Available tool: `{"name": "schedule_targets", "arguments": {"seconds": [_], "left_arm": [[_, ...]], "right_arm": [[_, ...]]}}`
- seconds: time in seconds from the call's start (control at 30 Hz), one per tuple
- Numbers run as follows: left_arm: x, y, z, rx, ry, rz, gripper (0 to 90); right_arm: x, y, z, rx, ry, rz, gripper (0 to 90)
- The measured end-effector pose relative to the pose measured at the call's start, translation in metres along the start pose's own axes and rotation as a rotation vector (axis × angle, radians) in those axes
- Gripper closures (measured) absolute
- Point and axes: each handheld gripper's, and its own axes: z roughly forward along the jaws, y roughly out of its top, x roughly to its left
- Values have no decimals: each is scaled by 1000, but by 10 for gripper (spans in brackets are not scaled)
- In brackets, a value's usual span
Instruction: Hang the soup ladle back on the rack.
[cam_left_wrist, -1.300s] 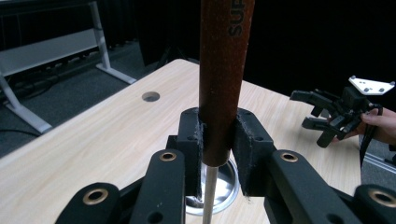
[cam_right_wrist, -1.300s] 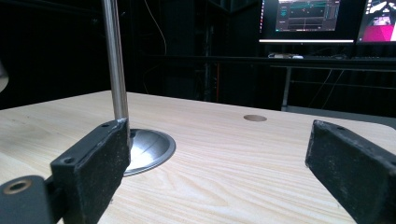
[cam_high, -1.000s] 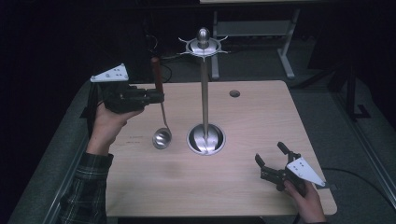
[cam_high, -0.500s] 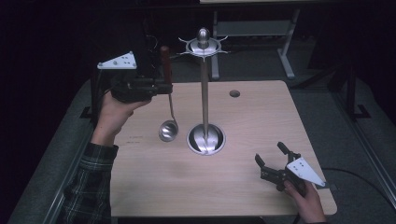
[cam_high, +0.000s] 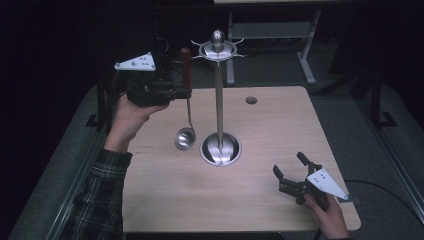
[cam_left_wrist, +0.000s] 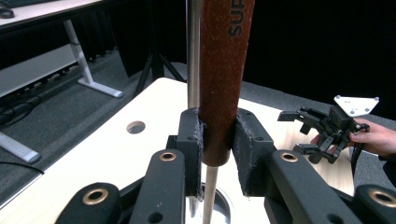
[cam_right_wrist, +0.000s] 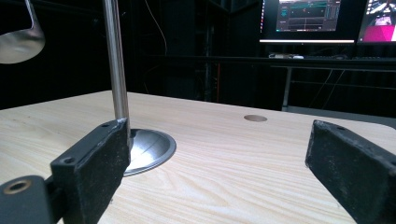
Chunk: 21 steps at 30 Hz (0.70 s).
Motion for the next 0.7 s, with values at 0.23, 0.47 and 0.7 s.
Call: {"name": "schedule_targets", "arguments": {"seconds": [0.23, 0.47, 0.7], "left_arm": [[3, 0, 5, 5, -7, -8, 738], [4, 2, 11, 12, -16, -8, 738], [7, 4, 18, 15, -30, -10, 738]], "right_arm": [[0, 0, 0, -1, 0, -1, 61], [0, 0, 0, 0, 0, 0, 61], [0, 0, 0, 0, 2, 1, 61]]}}
